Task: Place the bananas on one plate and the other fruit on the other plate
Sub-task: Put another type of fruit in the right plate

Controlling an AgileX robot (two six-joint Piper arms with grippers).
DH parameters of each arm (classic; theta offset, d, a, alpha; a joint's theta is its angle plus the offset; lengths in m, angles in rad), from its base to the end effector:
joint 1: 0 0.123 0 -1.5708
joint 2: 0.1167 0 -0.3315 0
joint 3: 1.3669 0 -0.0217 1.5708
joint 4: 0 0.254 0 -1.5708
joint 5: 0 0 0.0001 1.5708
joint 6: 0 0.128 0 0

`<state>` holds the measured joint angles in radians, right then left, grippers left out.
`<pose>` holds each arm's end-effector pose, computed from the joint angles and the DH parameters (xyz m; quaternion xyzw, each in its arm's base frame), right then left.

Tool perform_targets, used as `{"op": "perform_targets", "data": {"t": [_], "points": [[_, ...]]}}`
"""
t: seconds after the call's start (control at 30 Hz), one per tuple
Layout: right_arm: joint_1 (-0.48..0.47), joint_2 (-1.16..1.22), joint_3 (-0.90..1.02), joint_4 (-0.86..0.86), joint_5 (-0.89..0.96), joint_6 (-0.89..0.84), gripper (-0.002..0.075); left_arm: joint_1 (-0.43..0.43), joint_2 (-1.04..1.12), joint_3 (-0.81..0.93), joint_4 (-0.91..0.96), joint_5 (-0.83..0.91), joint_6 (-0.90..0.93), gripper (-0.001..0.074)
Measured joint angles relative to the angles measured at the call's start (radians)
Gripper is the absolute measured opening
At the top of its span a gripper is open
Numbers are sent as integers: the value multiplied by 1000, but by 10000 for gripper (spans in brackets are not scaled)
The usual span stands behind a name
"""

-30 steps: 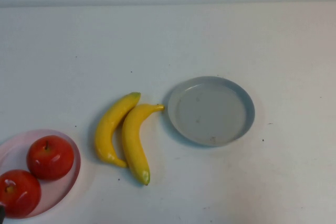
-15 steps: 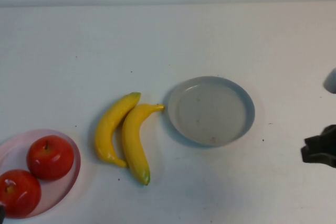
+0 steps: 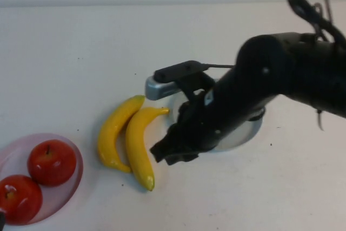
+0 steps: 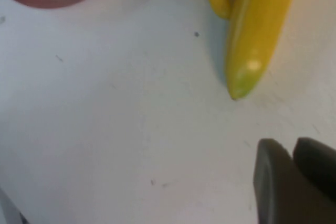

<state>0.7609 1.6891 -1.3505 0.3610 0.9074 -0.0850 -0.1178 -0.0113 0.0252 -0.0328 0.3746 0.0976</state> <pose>0.2516 0.2888 0.2922 -0.3230 0.9106 0.2187 0.1364 0.0438 -0.0067 0.1601 0.0779 0.8014 -0.0199 0.5927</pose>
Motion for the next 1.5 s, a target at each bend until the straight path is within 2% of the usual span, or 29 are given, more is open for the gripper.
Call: {"op": "perform_targets", "data": {"t": [0.27,0.37,0.67,0.87,1.1,1.5], "points": [[55,299,-356,-17,135,60,277,0,0,0,0,0,0,3],[55,377,-447,-65,179,132,335,0,0,0,0,0,0,3],[57,510,-611,-193,207,311,359,0,0,0,0,0,0,3],[57,538,-626,-200,202,318,367,0,0,0,0,0,0,3],[66,540,-630,-200,188,318,449,0,0,0,0,0,0,3],[68,590,-630,-213,154,318,456,0,0,0,0,0,0,2]]}}
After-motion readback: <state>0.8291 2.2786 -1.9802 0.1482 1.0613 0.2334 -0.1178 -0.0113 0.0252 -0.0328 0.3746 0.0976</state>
